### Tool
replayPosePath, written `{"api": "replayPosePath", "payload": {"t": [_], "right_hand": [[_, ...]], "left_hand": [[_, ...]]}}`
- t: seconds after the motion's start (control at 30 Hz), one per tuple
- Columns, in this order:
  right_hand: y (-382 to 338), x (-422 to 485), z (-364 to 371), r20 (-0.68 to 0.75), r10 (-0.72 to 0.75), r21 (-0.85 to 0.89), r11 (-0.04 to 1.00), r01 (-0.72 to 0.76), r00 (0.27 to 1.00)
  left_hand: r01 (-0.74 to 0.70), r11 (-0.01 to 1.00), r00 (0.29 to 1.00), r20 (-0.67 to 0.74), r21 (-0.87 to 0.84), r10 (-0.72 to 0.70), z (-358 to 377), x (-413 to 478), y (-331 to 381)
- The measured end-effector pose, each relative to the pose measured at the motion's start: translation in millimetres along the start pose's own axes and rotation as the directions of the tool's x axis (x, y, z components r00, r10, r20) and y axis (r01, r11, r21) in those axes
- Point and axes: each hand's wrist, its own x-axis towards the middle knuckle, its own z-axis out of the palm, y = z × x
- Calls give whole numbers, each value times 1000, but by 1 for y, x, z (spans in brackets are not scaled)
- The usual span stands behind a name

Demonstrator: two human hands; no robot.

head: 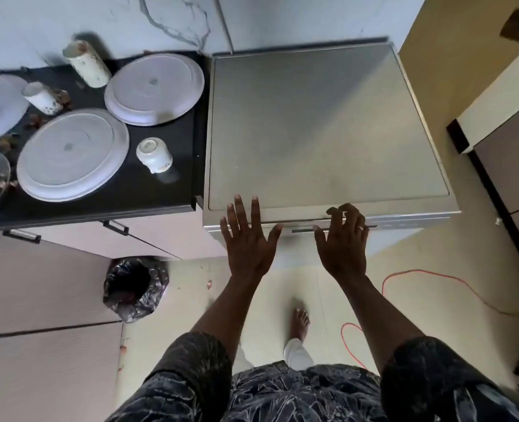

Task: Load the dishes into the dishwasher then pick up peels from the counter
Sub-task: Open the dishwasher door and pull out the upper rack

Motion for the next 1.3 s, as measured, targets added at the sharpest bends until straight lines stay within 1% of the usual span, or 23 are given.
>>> {"api": "replayPosePath", "payload": {"t": [0.07,0.1,0.13,0.17,0.2,0.23,0.27,0.3,0.33,0.37,0.4,0.43,0.53,0.57,0.67,0.73,0.8,0.93,1.1,1.2,1.3], "right_hand": [[5,-3,3,-24,55,72,996,-53,998],[9,-6,8,-7,93,126,988,-92,996],[9,-9,12,32,165,202,965,-168,986],[10,-9,17,83,265,302,912,-278,961],[9,-7,20,145,390,399,818,-414,909],[8,-3,22,222,511,506,668,-546,830],[6,2,22,340,599,611,445,-655,725],[4,6,22,461,628,681,203,-704,626],[5,11,23,562,622,702,-9,-712,546],[7,16,24,631,600,696,-160,-700,491],[8,18,26,682,572,679,-265,-684,456],[10,19,28,721,541,654,-326,-682,433],[8,19,27,780,476,602,-393,-696,406],[7,18,26,792,458,593,-420,-687,404],[3,18,25,807,421,590,-552,-590,413],[1,19,31,806,425,591,-606,-532,411],[1,17,37,807,418,589,-620,-517,418],[3,14,46,805,375,583,-645,-495,460],[9,11,50,795,343,591,-625,-510,500],[10,10,50,787,343,603,-601,-524,512],[11,11,49,781,350,615,-580,-535,517]], "left_hand": [[53,998,999,11,-17,-52,-1,-4,2],[74,997,997,13,-33,-74,0,-8,3],[100,993,995,12,-60,-99,1,-12,4],[135,985,991,-1,-106,-136,0,-15,6],[177,972,984,-7,-155,-181,-1,-18,10],[222,953,973,-22,-206,-231,-2,-19,13],[263,931,959,-32,-253,-280,-3,-20,16],[308,902,943,-25,-301,-331,-4,-21,20],[351,869,927,-4,-349,-376,-6,-21,24],[389,832,910,24,-396,-414,-8,-20,27],[423,790,893,56,-444,-447,-9,-19,30],[450,747,877,85,-489,-473,-11,-18,32],[511,608,833,176,-608,-525,-18,-13,33],[519,588,827,192,-620,-528,-20,-12,33],[465,640,867,169,-611,-469,-26,-13,31],[448,647,883,191,-617,-428,-28,-16,28],[470,619,877,249,-629,-412,-28,-20,25],[529,535,844,344,-658,-411,-28,-29,18],[566,467,819,398,-680,-413,-25,-41,7],[581,430,806,414,-691,-424,-25,-47,2],[586,423,804,429,-691,-412,-27,-49,1]]}}
